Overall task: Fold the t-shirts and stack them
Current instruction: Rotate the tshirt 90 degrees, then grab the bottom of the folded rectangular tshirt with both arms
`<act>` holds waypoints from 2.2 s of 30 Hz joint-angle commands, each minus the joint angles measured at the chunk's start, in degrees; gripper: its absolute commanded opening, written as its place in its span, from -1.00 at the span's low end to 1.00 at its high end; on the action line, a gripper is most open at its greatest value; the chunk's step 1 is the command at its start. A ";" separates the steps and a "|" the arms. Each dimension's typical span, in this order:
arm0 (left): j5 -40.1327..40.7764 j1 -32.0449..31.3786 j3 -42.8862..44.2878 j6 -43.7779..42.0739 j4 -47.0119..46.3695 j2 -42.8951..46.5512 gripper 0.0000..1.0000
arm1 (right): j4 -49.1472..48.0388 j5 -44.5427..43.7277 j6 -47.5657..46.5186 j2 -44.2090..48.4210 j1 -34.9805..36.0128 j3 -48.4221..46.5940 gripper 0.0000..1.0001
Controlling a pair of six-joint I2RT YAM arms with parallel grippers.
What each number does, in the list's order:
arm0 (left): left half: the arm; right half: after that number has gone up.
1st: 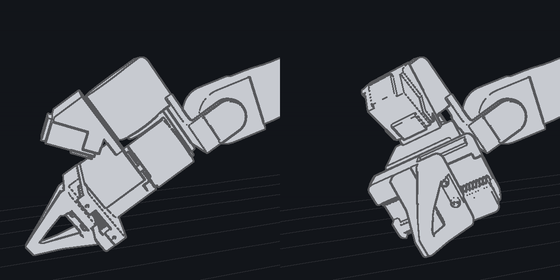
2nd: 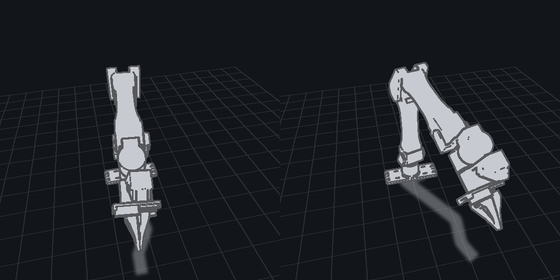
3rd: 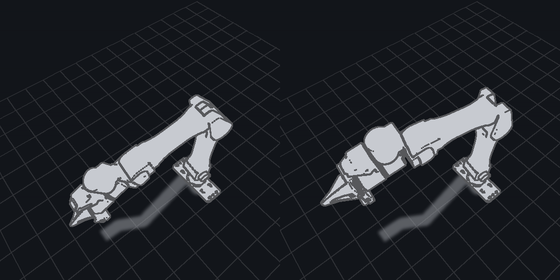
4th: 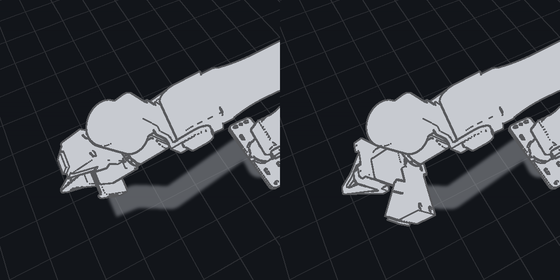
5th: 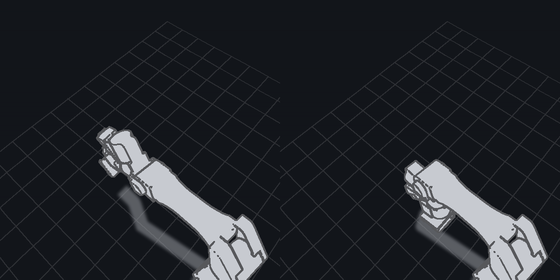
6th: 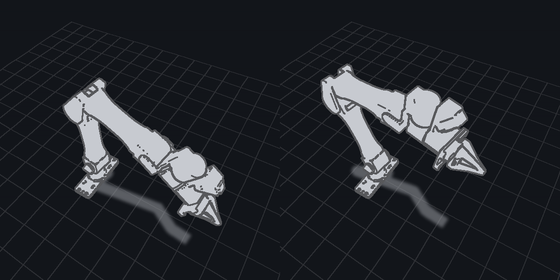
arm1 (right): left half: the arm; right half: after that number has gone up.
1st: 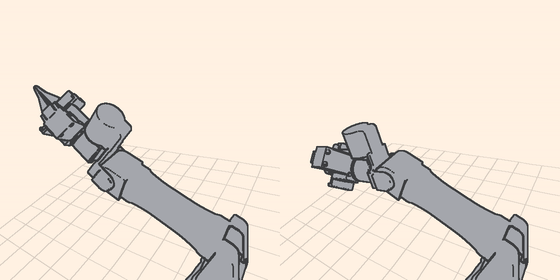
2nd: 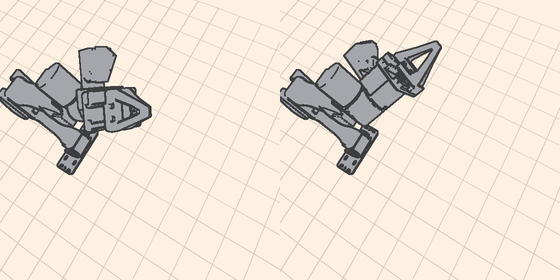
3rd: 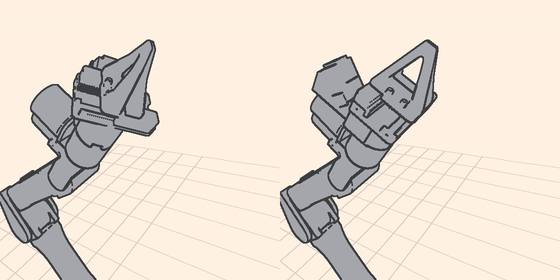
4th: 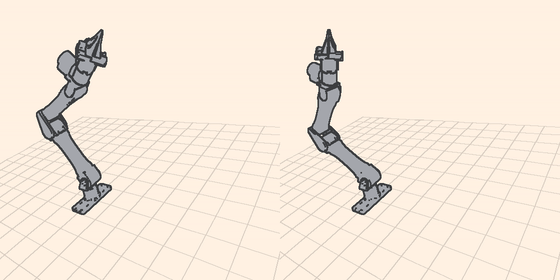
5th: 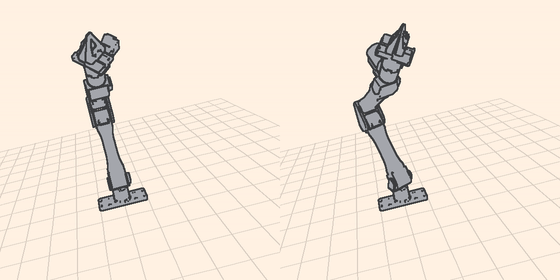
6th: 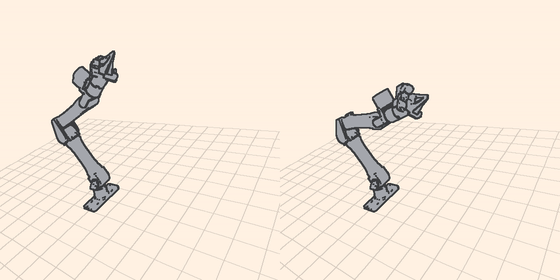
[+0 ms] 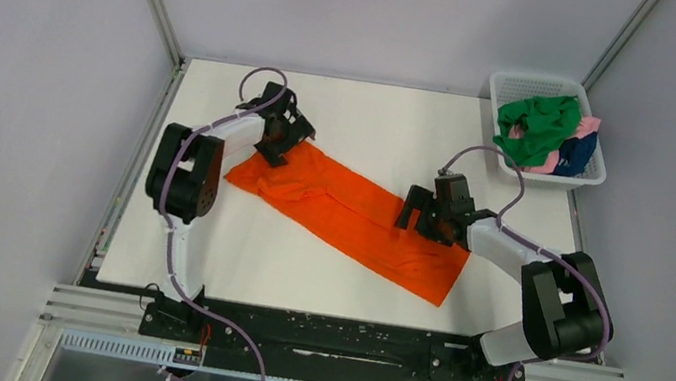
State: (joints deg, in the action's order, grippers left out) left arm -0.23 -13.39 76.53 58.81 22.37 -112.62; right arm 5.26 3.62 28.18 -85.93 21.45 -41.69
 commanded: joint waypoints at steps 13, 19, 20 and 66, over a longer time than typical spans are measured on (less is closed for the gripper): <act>-10.41 -8.44 56.55 21.46 -16.00 -43.90 0.98 | 2.24 10.81 6.22 10.11 25.25 7.25 0.99; -16.61 -9.80 59.72 21.00 -28.65 -46.81 0.98 | 6.96 2.28 5.75 24.13 25.48 8.33 0.99; -17.84 -9.86 59.78 19.60 -28.65 -45.83 0.98 | 7.47 0.17 6.17 26.45 25.39 8.96 0.99; -7.85 -41.41 -46.84 2.94 -9.04 36.83 -0.22 | 12.57 -0.76 27.64 41.37 25.22 29.46 -0.24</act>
State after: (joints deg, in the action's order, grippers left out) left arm -7.62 -54.06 30.70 59.77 17.15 -73.65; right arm 15.53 2.26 55.37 -44.29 46.70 -13.50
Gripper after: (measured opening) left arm 0.413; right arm 0.395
